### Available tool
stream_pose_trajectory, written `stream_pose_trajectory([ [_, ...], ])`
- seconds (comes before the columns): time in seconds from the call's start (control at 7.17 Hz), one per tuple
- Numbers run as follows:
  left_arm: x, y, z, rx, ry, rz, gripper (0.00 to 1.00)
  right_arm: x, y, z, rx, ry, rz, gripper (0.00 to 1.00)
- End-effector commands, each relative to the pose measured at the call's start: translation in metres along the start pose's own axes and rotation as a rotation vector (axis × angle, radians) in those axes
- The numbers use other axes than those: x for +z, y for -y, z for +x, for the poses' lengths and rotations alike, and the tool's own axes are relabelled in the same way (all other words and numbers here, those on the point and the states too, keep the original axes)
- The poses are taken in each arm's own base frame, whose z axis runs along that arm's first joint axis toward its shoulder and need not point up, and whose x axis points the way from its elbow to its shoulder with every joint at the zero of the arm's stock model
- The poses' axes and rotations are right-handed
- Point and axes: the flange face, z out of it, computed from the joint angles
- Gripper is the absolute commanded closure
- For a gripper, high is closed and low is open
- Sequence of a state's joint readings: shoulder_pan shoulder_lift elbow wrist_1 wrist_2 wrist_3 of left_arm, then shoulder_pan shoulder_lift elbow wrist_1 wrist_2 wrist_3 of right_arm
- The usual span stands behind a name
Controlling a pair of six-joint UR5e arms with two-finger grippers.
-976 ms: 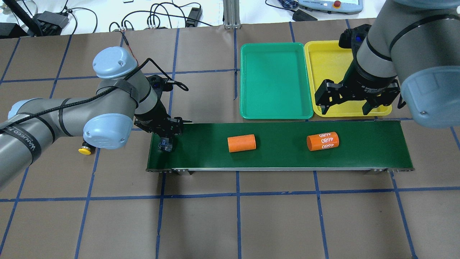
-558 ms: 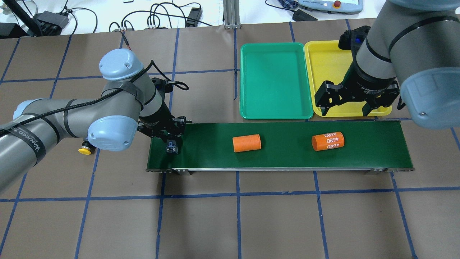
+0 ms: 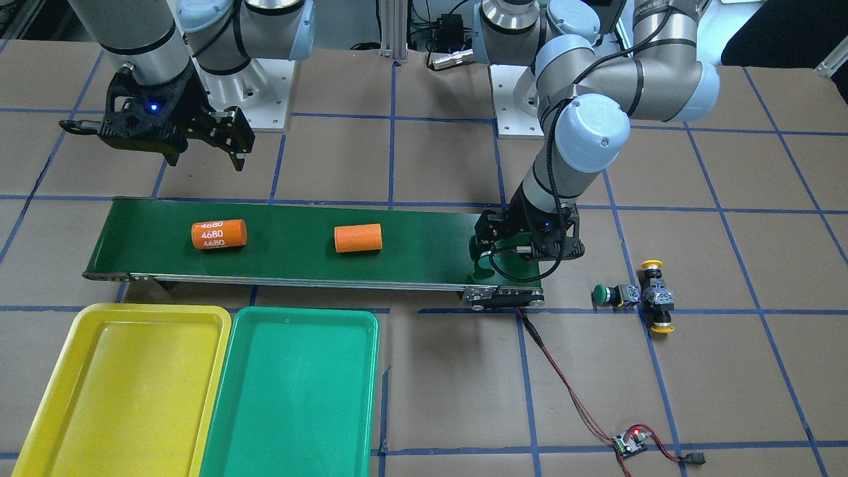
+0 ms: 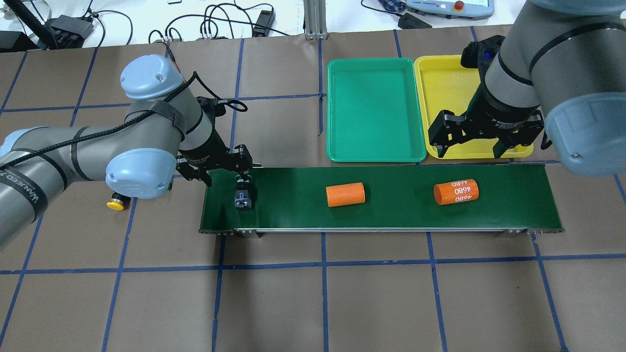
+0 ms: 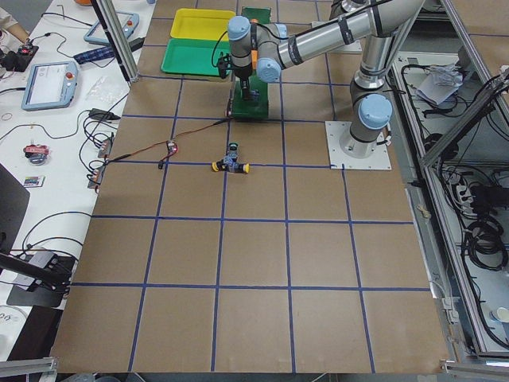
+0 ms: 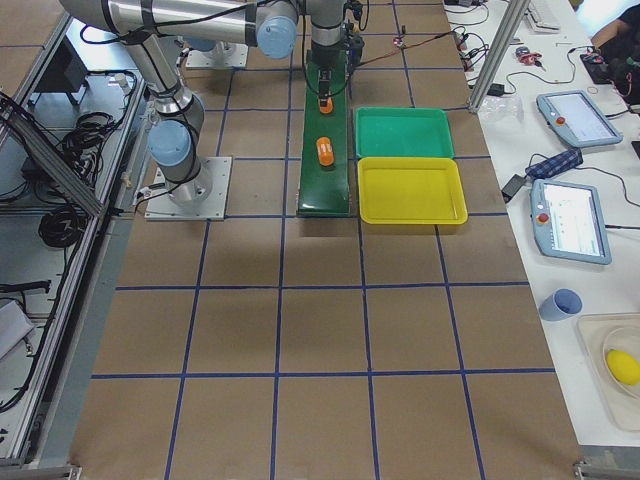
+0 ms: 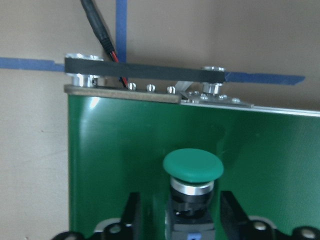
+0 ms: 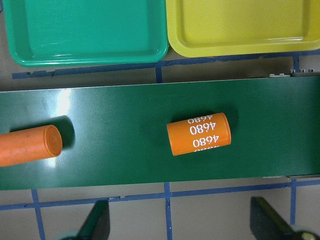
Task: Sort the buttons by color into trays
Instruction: 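Place the green-capped button on the conveyor belt with the left gripper, then grasp the second green-capped button with the left gripper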
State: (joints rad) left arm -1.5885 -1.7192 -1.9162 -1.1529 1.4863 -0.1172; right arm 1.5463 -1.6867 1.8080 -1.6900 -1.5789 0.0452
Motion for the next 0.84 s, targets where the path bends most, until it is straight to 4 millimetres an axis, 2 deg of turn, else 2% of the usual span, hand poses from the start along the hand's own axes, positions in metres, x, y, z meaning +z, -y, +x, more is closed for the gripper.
stream_pose_trajectory([
  [0.0, -0.033, 0.019, -0.031, 0.166, 0.008, -0.029, 0.0, 0.002, 0.0, 0.0, -0.001, 0.0, -0.004, 0.0],
  [0.28, -0.014, 0.052, -0.101, 0.411, -0.017, -0.047, 0.0, 0.001, -0.001, -0.001, -0.002, 0.0, -0.003, 0.0],
  [0.42, -0.01, 0.065, -0.12, 0.542, -0.012, -0.043, 0.0, 0.002, -0.001, -0.001, -0.002, 0.0, -0.004, 0.0],
  [0.56, -0.002, 0.072, -0.135, 0.761, 0.071, -0.064, 0.0, 0.004, -0.001, 0.0, -0.001, 0.0, -0.009, 0.0],
  [0.7, 0.008, 0.081, -0.14, 0.927, 0.116, -0.022, 0.0, 0.004, -0.002, -0.001, -0.002, 0.0, -0.009, 0.0],
])
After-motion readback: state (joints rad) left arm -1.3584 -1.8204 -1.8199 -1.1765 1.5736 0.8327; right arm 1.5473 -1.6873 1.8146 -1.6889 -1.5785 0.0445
